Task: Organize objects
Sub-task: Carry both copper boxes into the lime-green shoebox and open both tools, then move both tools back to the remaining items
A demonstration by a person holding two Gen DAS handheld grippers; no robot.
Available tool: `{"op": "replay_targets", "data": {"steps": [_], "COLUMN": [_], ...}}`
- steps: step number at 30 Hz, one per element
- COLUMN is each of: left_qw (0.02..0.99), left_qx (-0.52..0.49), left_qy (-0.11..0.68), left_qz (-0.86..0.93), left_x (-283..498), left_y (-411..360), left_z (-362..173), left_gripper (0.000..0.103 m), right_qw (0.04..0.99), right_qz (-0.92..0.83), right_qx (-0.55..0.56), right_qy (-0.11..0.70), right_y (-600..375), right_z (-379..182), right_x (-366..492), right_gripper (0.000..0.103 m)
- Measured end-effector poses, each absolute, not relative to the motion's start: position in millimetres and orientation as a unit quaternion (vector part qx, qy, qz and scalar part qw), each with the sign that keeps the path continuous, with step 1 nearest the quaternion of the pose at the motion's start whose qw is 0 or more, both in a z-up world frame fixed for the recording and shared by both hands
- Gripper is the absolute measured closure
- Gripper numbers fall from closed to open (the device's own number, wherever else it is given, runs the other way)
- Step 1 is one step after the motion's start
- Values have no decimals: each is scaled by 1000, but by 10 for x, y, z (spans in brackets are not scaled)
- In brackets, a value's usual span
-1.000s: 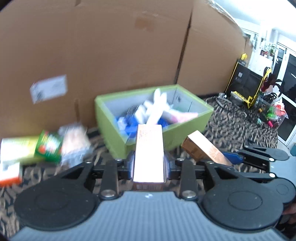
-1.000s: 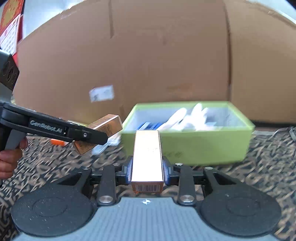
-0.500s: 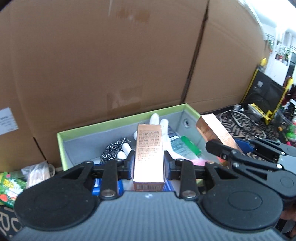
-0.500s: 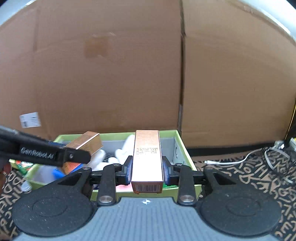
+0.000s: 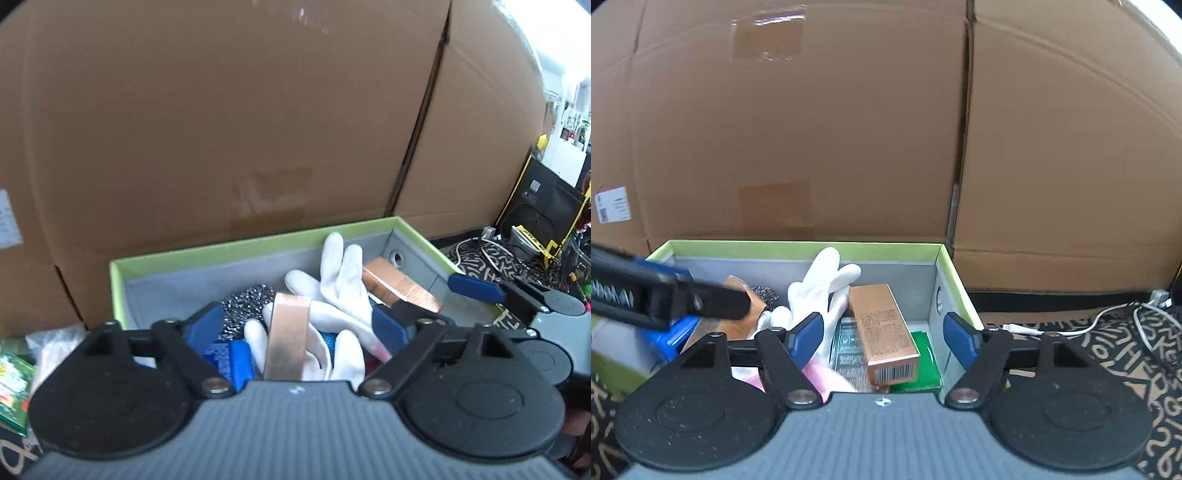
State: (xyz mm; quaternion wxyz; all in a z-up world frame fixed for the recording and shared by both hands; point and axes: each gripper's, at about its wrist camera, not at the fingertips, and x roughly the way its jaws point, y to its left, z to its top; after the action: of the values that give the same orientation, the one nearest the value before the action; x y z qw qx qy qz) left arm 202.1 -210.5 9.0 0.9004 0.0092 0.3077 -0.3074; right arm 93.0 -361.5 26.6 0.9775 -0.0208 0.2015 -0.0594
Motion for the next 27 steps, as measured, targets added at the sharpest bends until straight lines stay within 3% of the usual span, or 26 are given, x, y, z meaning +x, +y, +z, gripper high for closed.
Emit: {"op": "replay_targets", "data": {"steps": [1,6,15,27], "left_qw": [902,912,929,938], "left_qx": [6,3,32,38], "left_qy": [304,283,287,303], "left_qz": [-306,-297,-232,-165], "left_x": [1986,1710,1103,652], "left_y": [-2068,-1922,-1550,-997], "left_z": [121,309,487,253], "left_gripper": [0,0,0,0], "right_qw": [979,983,984,974], "right_qz": [-60,-54,-42,-6], "right_qx": [-19,8,14,28], "right_qy": [195,176,173,223], "right_y": [-3594,-3516,-3149,-2649], "right_z": [304,493,569,140], "right_x": [860,500,-73,-278], "right_gripper": [21,7,3,3]}}
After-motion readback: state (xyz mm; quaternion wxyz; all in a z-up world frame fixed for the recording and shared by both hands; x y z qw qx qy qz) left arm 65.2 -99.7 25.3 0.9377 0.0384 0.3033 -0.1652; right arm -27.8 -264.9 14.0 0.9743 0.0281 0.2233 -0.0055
